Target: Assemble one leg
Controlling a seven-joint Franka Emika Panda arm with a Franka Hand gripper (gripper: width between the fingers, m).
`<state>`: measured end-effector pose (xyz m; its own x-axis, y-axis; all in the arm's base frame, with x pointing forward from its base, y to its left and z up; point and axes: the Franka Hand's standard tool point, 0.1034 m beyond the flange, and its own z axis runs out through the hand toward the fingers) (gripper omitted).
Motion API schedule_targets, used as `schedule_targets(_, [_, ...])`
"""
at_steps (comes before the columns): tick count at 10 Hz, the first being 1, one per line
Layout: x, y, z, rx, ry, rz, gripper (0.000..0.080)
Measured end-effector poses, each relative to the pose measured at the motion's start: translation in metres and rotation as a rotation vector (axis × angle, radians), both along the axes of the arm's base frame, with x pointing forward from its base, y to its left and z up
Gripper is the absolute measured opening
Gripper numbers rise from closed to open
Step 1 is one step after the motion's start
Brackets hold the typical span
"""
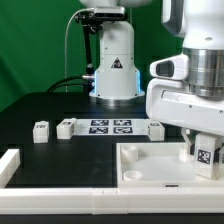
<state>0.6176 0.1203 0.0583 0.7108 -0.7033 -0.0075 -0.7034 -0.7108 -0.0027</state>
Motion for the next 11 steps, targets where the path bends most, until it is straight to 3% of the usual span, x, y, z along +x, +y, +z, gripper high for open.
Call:
schedule_targets(3, [0.0012, -0.0010, -0.0013, 0.005, 0.004, -0.336, 0.0272])
schedule_targets(5, [0.0013, -0.0014, -0.0013, 0.004, 0.004, -0.417, 0.0272])
schedule_targets(7, [0.0010, -0.0003, -0.0014, 0.005, 0.005, -0.365, 0.0529])
schedule_targets(8, [0.0007, 0.0019, -0.0004, 0.004, 0.002, -0.280, 0.0529])
schedule_targets(9, [0.0012, 0.0022, 0.0010, 0.005, -0.001, -0.149, 0.0624])
schedule_targets(11, [0.0026, -0.0014, 0.0020, 0.005, -0.006, 0.137, 0.0645])
